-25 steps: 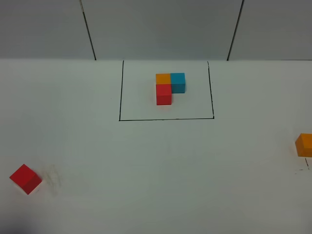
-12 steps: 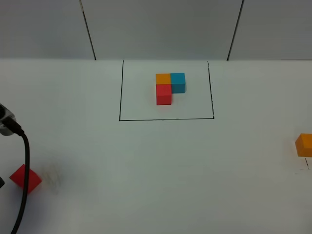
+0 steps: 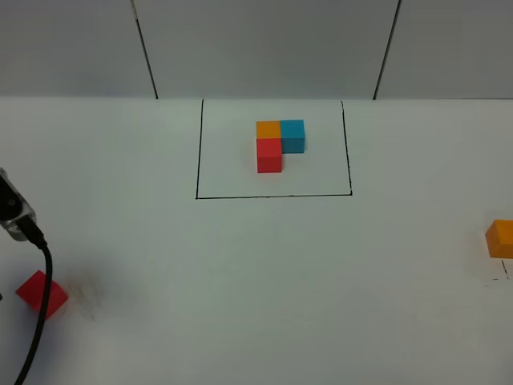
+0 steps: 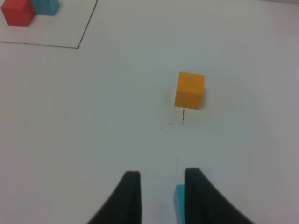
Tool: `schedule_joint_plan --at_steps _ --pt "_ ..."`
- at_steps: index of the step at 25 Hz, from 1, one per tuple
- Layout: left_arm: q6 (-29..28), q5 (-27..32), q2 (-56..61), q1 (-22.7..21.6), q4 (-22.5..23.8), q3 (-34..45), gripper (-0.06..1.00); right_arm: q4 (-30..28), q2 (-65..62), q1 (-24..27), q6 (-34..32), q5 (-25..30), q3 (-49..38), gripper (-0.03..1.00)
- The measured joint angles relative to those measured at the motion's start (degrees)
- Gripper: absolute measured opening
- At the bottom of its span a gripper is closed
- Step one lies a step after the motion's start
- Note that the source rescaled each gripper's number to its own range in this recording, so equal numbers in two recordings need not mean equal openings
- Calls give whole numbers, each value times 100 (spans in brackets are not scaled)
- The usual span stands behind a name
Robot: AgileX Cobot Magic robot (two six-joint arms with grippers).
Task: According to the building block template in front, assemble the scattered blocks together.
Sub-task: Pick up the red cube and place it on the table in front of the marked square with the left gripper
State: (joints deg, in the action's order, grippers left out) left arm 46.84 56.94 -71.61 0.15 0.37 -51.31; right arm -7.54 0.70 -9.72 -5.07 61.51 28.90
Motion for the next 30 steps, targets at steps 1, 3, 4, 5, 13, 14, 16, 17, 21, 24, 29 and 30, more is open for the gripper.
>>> schedule_joint_plan --at_steps 1,3,4,5,13,14,16,17,21,24,29,30 --pt "5 -124 -81 0 -37 35 67 0 0 0 0 0 0 0" --pt "5 -281 -235 0 -7 43 67 0 0 0 0 0 0 0" --pt "5 -332 -317 0 0 48 67 0 0 0 0 0 0 0" --pt "9 -385 -408 0 16 49 67 0 0 0 0 0 0 0" --pt "9 -1005 -1298 0 -91 59 67 0 0 0 6 0 0 0" --pt "9 -1040 -1433 0 -91 59 67 0 0 0 6 0 0 0" --pt "4 -1139 -1685 2 -97 59 67 0 0 0 6 0 0 0" --pt "-1 -1178 -1775 18 -97 59 67 0 0 0 6 0 0 0" --pt "-19 -1383 -2105 141 -107 59 67 0 0 0 6 0 0 0" --pt "-60 -1546 -2305 172 -113 59 67 0 0 0 6 0 0 0" --pt "-85 -1623 -2556 172 -95 59 67 0 0 0 2 0 0 0" --pt "-89 -1639 -2590 172 -95 65 67 0 0 0 2 0 0 0"
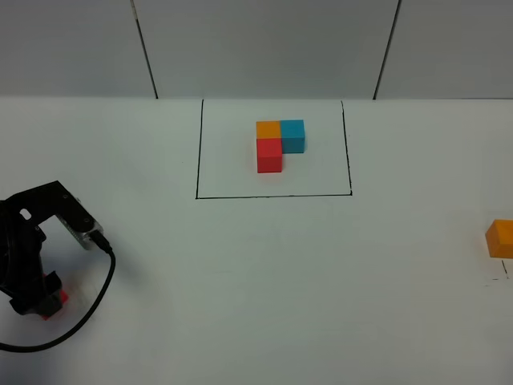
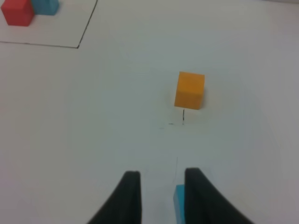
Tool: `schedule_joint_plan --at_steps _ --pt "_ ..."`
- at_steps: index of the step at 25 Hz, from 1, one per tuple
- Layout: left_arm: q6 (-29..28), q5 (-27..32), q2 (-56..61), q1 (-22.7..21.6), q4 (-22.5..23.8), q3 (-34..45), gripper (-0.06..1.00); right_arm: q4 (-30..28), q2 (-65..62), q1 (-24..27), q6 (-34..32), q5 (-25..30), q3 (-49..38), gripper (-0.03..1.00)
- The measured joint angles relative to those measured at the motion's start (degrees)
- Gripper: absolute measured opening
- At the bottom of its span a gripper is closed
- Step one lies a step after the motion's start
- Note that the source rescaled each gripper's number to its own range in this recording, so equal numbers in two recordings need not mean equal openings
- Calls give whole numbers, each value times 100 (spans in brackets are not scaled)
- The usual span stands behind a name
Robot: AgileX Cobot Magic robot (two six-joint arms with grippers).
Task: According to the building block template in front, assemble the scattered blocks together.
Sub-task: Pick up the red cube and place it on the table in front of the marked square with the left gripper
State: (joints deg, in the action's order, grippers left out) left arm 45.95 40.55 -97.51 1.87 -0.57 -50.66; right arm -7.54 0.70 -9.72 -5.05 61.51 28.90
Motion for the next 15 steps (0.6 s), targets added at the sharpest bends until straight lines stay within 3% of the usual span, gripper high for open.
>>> schedule_joint_plan --at_steps 15 --pt "-29 -276 -126 0 57 0 67 0 0 0 0 0 0 0"
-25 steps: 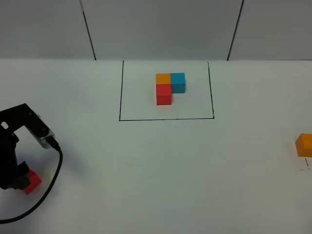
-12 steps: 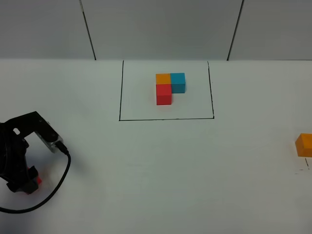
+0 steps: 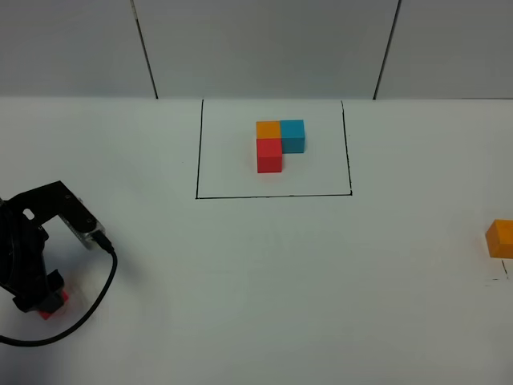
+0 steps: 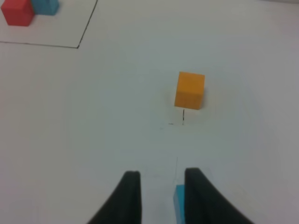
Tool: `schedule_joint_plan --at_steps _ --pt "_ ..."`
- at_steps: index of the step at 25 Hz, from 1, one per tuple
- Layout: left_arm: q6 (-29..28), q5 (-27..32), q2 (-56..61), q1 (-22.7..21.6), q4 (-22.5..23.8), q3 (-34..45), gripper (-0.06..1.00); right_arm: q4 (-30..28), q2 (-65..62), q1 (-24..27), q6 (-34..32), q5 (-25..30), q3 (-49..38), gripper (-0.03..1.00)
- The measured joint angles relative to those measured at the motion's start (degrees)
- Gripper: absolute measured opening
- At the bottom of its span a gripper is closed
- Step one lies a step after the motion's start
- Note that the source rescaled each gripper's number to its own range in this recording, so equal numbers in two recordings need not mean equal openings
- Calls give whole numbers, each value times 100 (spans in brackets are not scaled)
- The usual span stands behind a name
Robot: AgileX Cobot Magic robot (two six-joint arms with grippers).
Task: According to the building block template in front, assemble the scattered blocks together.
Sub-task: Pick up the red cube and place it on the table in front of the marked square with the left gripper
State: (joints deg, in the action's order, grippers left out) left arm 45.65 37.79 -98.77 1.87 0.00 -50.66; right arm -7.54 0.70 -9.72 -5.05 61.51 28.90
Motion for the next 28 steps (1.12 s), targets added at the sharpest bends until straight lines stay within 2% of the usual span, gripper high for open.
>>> schedule_joint_plan --at_steps 10,12,15,17,19,20,25,28 --pt "-24 0 -296 0 30 0 66 0 0 0 0 0 0 0" --pt "-36 0 -316 0 30 0 64 0 0 0 0 0 0 0" --pt "-138 0 -412 0 49 0 51 0 0 0 0 0 0 0" --pt "-267 5 -491 0 168 0 31 0 0 0 0 0 0 0" --pt "-426 5 -549 0 369 0 5 0 0 0 0 0 0 0" --pt "-477 5 -557 0 497 0 0 0 0 0 0 0 0 0" --pt "-486 -118 -474 241 1246 0 0 -1 0 0 0 0 0 0" --pt "125 -292 -299 766 1497 0 0 -1 0 0 0 0 0 0"
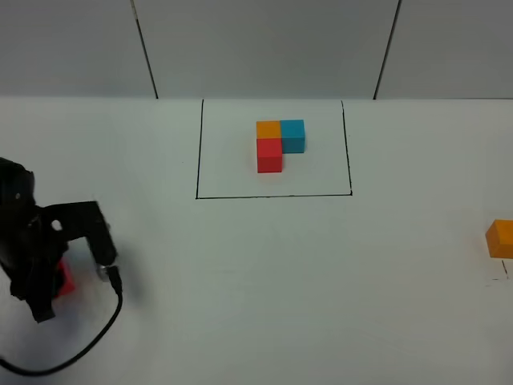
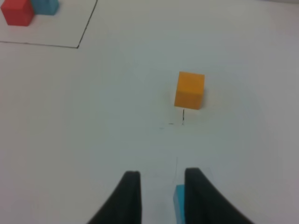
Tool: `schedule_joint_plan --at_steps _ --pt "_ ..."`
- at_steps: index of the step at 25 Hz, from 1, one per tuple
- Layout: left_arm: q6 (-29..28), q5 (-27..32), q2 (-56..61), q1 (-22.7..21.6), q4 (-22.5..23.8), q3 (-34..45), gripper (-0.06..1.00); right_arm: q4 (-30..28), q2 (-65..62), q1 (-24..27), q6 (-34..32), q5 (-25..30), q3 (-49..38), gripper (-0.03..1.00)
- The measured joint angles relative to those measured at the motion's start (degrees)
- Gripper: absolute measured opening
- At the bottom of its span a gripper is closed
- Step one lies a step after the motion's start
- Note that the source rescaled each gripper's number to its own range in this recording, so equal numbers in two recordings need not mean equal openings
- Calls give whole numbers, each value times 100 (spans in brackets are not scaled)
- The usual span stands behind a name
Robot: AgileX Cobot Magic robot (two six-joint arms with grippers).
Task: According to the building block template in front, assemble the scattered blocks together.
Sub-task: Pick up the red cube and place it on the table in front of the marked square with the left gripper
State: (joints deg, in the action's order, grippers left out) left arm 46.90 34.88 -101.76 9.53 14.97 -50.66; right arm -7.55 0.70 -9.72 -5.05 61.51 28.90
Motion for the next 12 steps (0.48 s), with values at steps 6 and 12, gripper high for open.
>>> schedule_joint_plan --at_steps 6,12 --pt "1246 -141 -76 1401 -397 -359 0 0 0 0 0 0 0 0" --pt "1355 69 -658 2285 -1219 -1607 0 0 0 0 0 0 0 0"
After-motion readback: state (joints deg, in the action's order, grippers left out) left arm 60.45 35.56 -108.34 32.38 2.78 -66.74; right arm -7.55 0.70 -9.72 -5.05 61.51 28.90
